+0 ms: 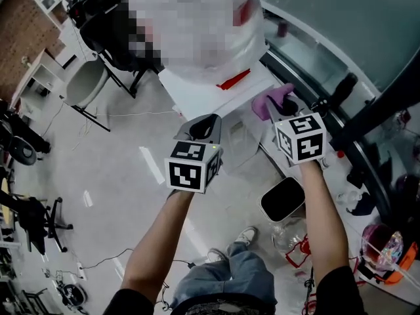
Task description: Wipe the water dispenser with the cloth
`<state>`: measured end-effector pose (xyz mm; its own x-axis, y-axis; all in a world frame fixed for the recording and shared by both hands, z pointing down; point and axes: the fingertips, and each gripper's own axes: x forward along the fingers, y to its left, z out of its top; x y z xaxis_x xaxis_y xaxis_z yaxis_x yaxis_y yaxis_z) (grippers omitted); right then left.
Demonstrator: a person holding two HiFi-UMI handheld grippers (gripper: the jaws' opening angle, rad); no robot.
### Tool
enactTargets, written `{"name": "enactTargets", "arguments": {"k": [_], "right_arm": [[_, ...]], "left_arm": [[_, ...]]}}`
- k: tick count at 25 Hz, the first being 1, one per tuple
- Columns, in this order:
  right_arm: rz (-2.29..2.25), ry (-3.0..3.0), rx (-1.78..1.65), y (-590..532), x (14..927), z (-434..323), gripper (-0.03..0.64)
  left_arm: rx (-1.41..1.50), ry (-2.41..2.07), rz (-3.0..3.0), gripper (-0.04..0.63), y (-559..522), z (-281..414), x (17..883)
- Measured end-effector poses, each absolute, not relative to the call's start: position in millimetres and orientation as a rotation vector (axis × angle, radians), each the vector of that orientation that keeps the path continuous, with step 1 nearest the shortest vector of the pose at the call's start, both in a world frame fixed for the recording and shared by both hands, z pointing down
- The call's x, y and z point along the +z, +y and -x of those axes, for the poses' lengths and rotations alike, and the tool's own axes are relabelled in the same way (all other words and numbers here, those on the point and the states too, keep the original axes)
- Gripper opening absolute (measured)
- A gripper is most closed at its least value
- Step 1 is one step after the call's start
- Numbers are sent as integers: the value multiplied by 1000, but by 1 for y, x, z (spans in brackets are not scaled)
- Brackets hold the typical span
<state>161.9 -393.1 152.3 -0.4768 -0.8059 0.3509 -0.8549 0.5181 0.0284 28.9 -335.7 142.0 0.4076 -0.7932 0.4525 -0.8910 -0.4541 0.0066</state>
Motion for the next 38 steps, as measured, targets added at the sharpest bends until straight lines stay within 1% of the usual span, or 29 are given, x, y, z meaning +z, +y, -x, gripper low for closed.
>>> {"name": "enactTargets", "arguments": {"k": [21, 26, 38], "right_arm": [[-1497, -2530, 126, -406, 220, -145, 44], [-1506, -2508, 90, -405, 253, -145, 44], [-1563, -2501, 100, -404, 348, -142, 44]], "left_arm": [[527, -1410, -2600, 28, -317, -48, 220], [453, -1404, -2638, 28, -316, -55, 244], [407, -1422, -2676, 28, -313, -48, 332]]}}
